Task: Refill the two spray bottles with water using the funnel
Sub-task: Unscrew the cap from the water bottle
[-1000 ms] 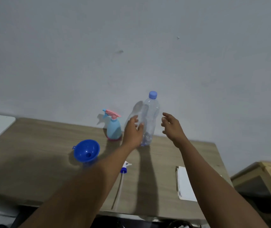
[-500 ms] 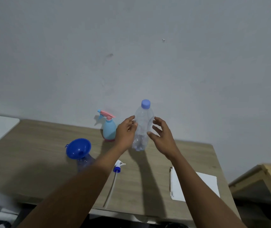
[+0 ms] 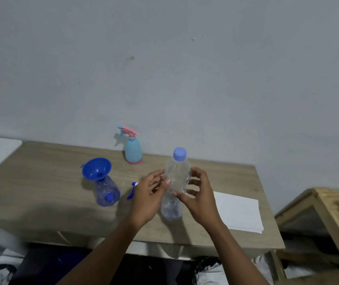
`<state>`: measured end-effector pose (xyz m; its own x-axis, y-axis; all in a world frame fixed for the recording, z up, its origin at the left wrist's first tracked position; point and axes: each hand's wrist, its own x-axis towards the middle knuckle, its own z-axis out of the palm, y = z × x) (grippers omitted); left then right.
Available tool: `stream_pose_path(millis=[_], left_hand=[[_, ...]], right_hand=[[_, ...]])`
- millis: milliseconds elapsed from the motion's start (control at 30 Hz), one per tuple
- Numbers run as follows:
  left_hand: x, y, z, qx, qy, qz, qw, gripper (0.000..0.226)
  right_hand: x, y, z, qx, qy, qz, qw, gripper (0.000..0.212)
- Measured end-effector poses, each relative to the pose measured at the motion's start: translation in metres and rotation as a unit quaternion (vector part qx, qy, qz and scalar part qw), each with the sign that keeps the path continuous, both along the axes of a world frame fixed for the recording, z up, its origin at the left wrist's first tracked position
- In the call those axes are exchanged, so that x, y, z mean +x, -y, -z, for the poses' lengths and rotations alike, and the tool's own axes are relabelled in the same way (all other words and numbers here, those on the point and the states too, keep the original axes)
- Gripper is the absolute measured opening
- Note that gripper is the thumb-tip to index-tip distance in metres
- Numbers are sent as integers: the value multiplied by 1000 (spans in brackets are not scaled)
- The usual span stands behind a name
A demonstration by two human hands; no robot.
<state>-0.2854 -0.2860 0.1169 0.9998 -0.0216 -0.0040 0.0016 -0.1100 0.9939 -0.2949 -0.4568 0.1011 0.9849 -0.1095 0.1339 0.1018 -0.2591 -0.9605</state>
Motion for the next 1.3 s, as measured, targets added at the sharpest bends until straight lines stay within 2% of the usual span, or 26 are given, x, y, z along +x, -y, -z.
stream_pose_path(millis=[200,333,433,567,867,1133,1300], left_hand=[[-6,-7,-4,51,19,18,998,28],[8,-8,-29,83,76,4,994,35],[15,-3,-54,73,144,51,986,43],[25,3,-65,112,180,103,972,32],[33,16,-73,78,165,4,983,23],[35,17,-72,70,145,-59,985,30],[39,19,-74,83,129,-54,987,44]], right_hand=[[-9,0,2,-39,-8,-14,999,87],[-6,-3,1,-50,-6,-31,998,80],[-6,-4,3,-53,-5,-37,998,76],[-5,-2,3,-65,-3,-42,997,76],[-2,-2,8,-68,-5,-14,998,77],[-3,-4,11,-75,-6,-16,997,78],[-2,-1,9,-76,-8,-30,997,75]])
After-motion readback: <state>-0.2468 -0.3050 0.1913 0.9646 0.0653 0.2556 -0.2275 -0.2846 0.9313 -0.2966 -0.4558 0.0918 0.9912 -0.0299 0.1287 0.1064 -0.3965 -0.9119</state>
